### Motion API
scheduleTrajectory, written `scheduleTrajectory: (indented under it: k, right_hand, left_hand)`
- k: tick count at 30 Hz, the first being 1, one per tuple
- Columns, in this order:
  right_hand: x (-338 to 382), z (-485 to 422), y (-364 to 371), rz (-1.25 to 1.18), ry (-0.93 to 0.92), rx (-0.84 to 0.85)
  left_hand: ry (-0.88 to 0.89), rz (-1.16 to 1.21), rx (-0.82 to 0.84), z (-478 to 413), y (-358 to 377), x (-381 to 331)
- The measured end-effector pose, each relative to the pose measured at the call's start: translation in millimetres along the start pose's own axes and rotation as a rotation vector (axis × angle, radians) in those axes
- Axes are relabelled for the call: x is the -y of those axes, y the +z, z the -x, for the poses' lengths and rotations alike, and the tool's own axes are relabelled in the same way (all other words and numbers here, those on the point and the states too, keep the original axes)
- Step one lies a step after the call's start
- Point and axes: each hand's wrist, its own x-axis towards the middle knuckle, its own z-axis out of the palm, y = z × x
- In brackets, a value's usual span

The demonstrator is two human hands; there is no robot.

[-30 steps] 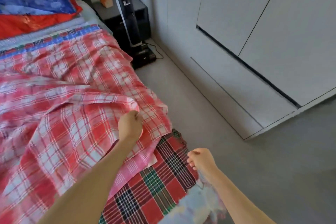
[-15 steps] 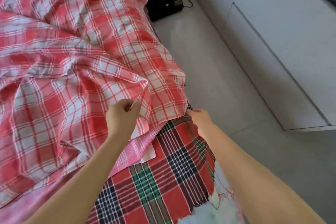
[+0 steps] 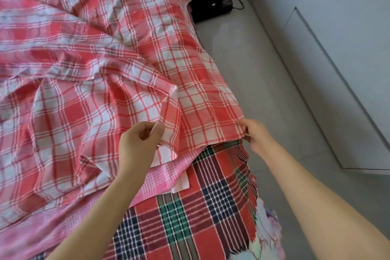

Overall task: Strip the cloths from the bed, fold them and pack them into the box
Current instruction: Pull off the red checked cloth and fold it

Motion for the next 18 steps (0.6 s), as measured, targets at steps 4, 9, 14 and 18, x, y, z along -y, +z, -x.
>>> scheduleTrajectory:
  k: [4, 9, 14, 18]
  right_hand:
    - [22, 30, -10, -0.286, 0.064, 0.153]
    - [44, 60, -7, -0.370, 0.258, 0.150]
    - [34, 69, 18, -0.421, 0.564, 0.047]
    - [51, 73, 40, -0.272, 0.237, -0.158]
  left_hand:
    - [0.016, 0.011, -0.026, 5, -13, -14]
    - [0.024, 0.050, 0.003, 22, -23, -34]
    - [0.036, 0.089, -0.004, 28, -36, -37]
    - [0.003, 0.139, -0.032, 24, -51, -32]
